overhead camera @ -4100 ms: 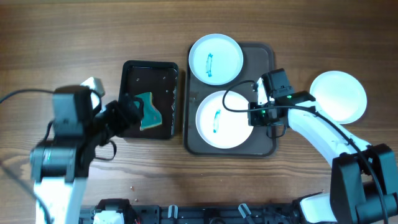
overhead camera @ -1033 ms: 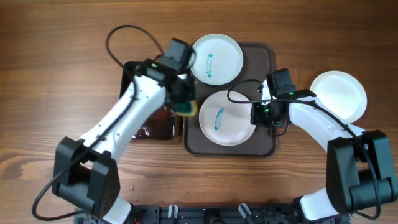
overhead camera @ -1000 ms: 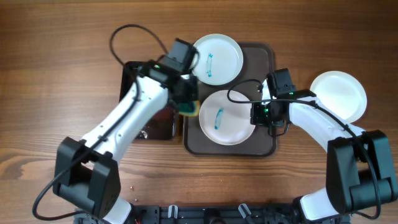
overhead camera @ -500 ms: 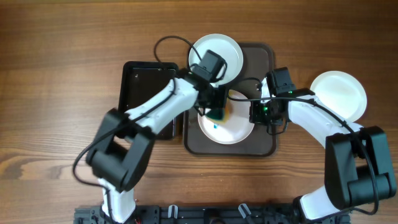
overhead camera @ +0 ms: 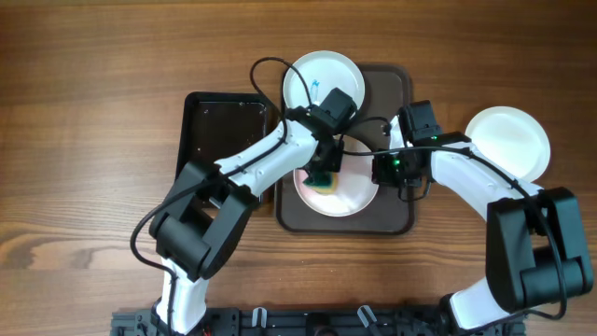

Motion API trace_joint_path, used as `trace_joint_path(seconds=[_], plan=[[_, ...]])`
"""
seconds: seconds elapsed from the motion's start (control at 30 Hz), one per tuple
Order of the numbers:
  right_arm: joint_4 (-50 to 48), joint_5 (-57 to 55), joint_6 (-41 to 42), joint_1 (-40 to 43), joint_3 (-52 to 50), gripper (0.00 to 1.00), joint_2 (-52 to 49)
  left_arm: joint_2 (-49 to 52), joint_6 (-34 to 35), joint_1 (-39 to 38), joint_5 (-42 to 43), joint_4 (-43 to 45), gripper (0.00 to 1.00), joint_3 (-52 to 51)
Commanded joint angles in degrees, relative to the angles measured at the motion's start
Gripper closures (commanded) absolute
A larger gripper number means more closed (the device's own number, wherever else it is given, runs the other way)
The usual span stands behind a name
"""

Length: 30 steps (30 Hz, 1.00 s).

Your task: Clean dirty plates on tray and stack at the side

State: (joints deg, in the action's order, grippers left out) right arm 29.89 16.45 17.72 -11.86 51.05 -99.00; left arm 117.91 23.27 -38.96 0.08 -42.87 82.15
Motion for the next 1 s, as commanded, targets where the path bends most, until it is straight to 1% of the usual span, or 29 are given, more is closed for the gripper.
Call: trace_joint_path(seconds=[0.0, 0.03, 0.07, 0.13, 0.2, 0.27, 0.33, 0.4, 0.47, 0.57, 0.73, 0.87, 0.97], plan=[[0.76, -3.52, 0.48, 0.09, -0.94, 0.96, -2.80, 2.86, 0.96, 3.19, -5.77, -2.34, 0.96, -2.12], [0.79, -3.52, 0.48, 0.09, -0.94, 0.96, -2.80, 2.86, 0.94, 3.19, -2.32, -1.86, 0.96, -2.21], [0.79, -3.52, 0.48, 0.09, -0.94, 0.96, -2.80, 2.86, 0.87, 3.06, 3.48, -1.01, 0.96, -2.34], [0.79, -3.52, 0.50, 0.09, -0.94, 0.96, -2.80, 3.15, -0.63, 2.56, 19.28, 2.93, 0.96, -3.06], [0.76, -3.52, 0.72, 0.09, -0.94, 0.96, -2.80, 3.52, -0.52, 1.57, 30.51, 7.34, 0.96, -3.96], [0.76, -3.52, 1.01, 0.09, -0.94, 0.96, -2.80, 3.74, -0.15, -0.02, 36.37, 10.64, 0.96, -4.59], [0.76, -3.54, 1.84, 0.09, -0.94, 0.96, -2.80, 3.74, -0.11, -2.03, 37.24, 11.69, 0.96, -4.59], [0.76, -3.52, 1.84, 0.09, -0.94, 0.96, -2.80, 3.72, -0.13, -3.58, 36.41, 11.37, 0.96, -4.59], [0.81, -3.50, 1.86, 0.09, -0.94, 0.96, -2.80, 3.72, -0.11, -4.02, 33.83, 9.53, 0.96, -4.59], [0.79, -3.52, 1.84, 0.09, -0.94, 0.96, -2.80, 3.69, -0.09, -3.26, 27.93, 5.22, 0.96, -4.57], [0.81, -3.52, 1.86, 0.09, -0.94, 0.96, -2.80, 3.19, 1.46, 0.37, 10.12, -3.91, 0.96, -4.57], [0.79, -3.52, 1.84, 0.11, -0.94, 0.96, -2.80, 1.95, 2.93, 3.17, -0.68, -6.69, 0.96, -4.57], [0.81, -3.52, 1.84, 0.11, -0.94, 0.96, -2.80, 1.55, 2.91, 4.61, -9.22, -7.13, 0.96, -4.57]])
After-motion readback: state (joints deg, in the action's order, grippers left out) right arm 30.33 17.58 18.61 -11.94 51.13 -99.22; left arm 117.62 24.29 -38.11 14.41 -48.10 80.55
